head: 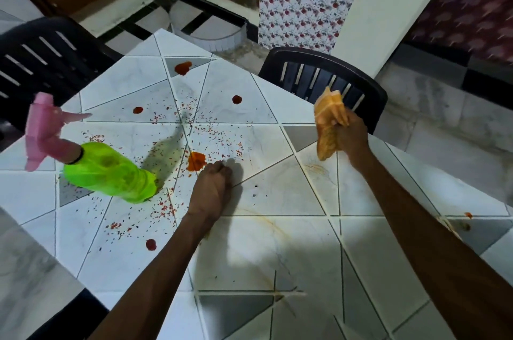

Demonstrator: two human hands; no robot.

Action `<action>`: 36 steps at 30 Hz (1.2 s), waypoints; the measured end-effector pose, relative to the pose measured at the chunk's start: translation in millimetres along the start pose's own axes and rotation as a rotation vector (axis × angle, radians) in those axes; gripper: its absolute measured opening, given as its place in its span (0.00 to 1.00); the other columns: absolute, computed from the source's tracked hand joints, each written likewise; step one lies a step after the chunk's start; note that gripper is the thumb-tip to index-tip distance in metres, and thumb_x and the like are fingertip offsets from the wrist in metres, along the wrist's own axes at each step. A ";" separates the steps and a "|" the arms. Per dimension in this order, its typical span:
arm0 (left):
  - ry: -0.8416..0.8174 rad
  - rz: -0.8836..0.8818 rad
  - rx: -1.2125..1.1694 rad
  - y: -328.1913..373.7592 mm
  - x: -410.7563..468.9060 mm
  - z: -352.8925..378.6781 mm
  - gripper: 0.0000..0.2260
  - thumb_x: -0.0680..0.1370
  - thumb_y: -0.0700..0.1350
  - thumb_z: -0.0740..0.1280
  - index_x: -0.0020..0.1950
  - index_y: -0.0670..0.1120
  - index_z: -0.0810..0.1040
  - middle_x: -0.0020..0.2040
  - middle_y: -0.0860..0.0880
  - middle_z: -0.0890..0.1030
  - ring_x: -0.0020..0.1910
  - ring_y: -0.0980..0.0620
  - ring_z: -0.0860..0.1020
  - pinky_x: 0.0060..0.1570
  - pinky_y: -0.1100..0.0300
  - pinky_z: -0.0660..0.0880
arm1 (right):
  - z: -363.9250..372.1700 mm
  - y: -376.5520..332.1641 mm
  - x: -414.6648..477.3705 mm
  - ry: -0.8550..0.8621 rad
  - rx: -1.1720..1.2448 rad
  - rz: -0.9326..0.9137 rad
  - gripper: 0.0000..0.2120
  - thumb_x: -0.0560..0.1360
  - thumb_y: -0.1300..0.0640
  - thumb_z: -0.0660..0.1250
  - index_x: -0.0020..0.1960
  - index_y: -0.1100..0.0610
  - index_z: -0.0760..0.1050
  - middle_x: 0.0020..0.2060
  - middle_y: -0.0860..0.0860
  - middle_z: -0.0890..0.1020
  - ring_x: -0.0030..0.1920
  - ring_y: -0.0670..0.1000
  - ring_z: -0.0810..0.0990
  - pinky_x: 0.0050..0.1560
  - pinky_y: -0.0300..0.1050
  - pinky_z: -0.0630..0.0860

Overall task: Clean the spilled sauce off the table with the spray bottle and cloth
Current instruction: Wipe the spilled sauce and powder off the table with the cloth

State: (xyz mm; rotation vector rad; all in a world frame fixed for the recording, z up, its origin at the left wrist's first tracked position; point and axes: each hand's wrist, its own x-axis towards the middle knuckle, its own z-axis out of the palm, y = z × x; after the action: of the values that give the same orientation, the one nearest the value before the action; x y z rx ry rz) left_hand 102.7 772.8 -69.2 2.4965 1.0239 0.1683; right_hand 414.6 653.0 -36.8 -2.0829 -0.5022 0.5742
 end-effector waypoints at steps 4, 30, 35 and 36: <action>0.109 -0.098 -0.051 -7.5 -0.5 -8.6 0.04 0.77 0.38 0.66 0.49 0.41 0.81 0.45 0.45 0.78 0.42 0.48 0.75 0.42 0.60 0.69 | 34.5 -3.8 12.1 -0.042 -0.103 -0.002 0.16 0.79 0.49 0.64 0.63 0.56 0.77 0.58 0.59 0.82 0.60 0.61 0.80 0.59 0.53 0.76; 0.021 -0.043 0.137 -80.8 -46.1 -21.5 0.07 0.77 0.35 0.63 0.51 0.37 0.81 0.49 0.40 0.80 0.44 0.40 0.79 0.41 0.54 0.76 | 92.8 9.4 -156.0 -0.036 -0.048 0.027 0.19 0.81 0.63 0.63 0.71 0.54 0.74 0.64 0.54 0.80 0.64 0.55 0.78 0.60 0.44 0.73; 0.031 -0.057 0.110 -84.0 -57.0 -18.6 0.09 0.79 0.36 0.61 0.54 0.37 0.80 0.50 0.40 0.80 0.45 0.40 0.80 0.43 0.52 0.77 | 162.8 -19.9 -159.2 -0.109 0.144 0.079 0.20 0.81 0.62 0.61 0.72 0.50 0.73 0.63 0.51 0.82 0.58 0.50 0.80 0.51 0.42 0.76; 0.028 -0.061 0.101 -85.2 -58.6 -18.3 0.09 0.79 0.36 0.62 0.54 0.37 0.80 0.50 0.39 0.80 0.45 0.40 0.80 0.44 0.52 0.77 | 173.9 -26.0 -158.4 -0.167 0.178 0.098 0.20 0.81 0.63 0.60 0.71 0.50 0.74 0.62 0.52 0.82 0.58 0.52 0.81 0.53 0.46 0.79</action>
State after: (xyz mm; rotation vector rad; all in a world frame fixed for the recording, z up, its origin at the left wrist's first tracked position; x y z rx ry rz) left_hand 1.1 792.4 -87.0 2.5562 1.1455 0.1368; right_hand 183.5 693.7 -67.9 -1.9070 -0.4280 0.8254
